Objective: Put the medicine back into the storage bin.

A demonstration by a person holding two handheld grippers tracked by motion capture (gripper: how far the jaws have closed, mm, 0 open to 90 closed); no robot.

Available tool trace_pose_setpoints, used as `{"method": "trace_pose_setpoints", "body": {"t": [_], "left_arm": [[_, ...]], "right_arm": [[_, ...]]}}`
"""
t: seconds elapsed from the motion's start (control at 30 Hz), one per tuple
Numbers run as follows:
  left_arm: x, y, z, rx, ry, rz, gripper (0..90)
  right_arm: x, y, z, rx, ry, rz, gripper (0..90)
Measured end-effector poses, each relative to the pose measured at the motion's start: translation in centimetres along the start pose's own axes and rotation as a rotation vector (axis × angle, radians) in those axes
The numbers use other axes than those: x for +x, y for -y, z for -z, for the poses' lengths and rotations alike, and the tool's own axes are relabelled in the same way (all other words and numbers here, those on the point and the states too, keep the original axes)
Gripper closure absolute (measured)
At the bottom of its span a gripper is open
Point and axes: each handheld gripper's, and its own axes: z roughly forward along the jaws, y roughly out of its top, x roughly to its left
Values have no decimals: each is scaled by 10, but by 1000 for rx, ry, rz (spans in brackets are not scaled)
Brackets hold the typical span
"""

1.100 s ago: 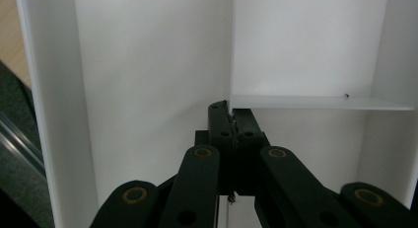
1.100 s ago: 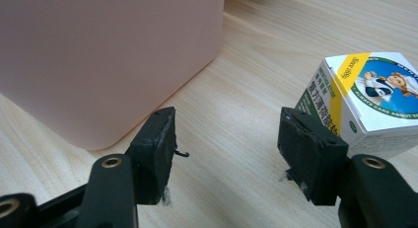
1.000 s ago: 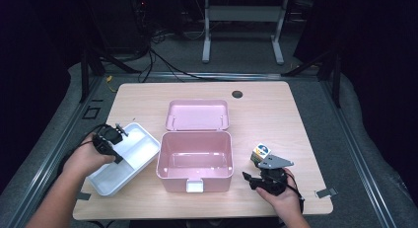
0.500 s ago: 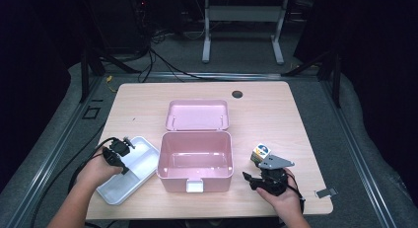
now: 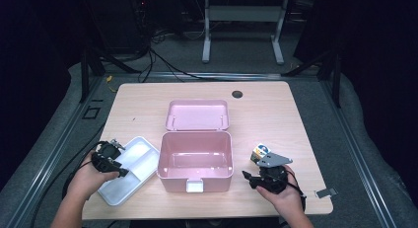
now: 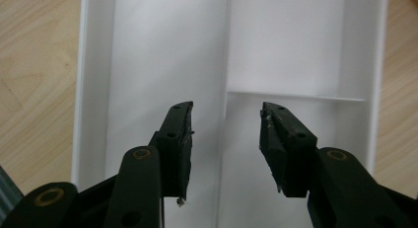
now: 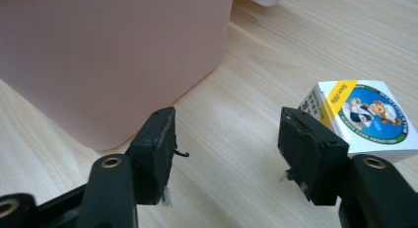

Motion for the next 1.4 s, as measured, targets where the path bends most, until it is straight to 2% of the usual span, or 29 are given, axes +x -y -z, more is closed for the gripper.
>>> {"method": "trace_pose_setpoints", "body": {"t": [0.07, 0.13, 0.27, 0.4, 0.47, 0.5, 0.53, 0.67, 0.8, 0.93, 1.03, 1.07, 1.17, 1.2, 1.23, 1.27, 1.3, 1.37, 1.4], "left_arm": [[-3, 3, 7, -62, 20, 18, 535], [-7, 5, 12, -110, 24, 19, 534], [-14, 10, 19, -150, 47, -6, 532], [-19, 16, 24, -225, 92, 8, 531], [-22, 17, 27, -243, 102, 4, 531], [-22, 18, 28, -252, 101, -9, 529], [-24, 19, 29, -259, 93, -4, 527], [-27, 18, 30, -258, 28, -33, 528], [-28, 18, 26, -247, 29, -36, 524], [-29, 18, 24, -232, 37, -48, 522], [-30, 17, 24, -233, 28, -46, 522], [-30, 17, 25, -237, 30, -55, 522], [-30, 17, 27, -244, 33, -48, 520], [-30, 17, 27, -244, 34, -50, 520], [-30, 17, 27, -244, 34, -50, 519], [-30, 17, 26, -242, 36, -55, 517], [-30, 17, 26, -240, 36, -58, 517], [-30, 17, 26, -235, 36, -58, 515], [-30, 17, 26, -234, 36, -54, 515]], "right_arm": [[-1, -4, 1, 23, 12, 12, 403], [-3, -8, 2, 25, -3, 7, 403], [-7, -20, 4, 53, -14, 21, 402], [-15, -35, 10, 74, -3, 30, 410], [-19, -46, 13, 108, 17, 69, 414], [-22, -51, 14, 118, 17, 76, 415], [-25, -55, 15, 140, 16, 86, 417], [-36, -72, 11, 217, -4, 100, 420], [-44, -90, 4, 331, -16, 130, 419], [-53, -106, -5, 445, 1, 153, 423], [-58, -115, -12, 508, 9, 155, 425], [-61, -118, -15, 537, 7, 139, 425], [-67, -120, -24, 622, -12, 98, 413], [-69, -118, -28, 625, -38, 88, 409], [-70, -118, -30, 686, 12, 106, 402], [-74, -114, -35, 672, -60, 64, 402], [-73, -116, -36, 729, 12, 100, 402], [-77, -110, -43, 728, -29, 67, 402], [-78, -109, -45, 739, -21, 74, 402]]}}
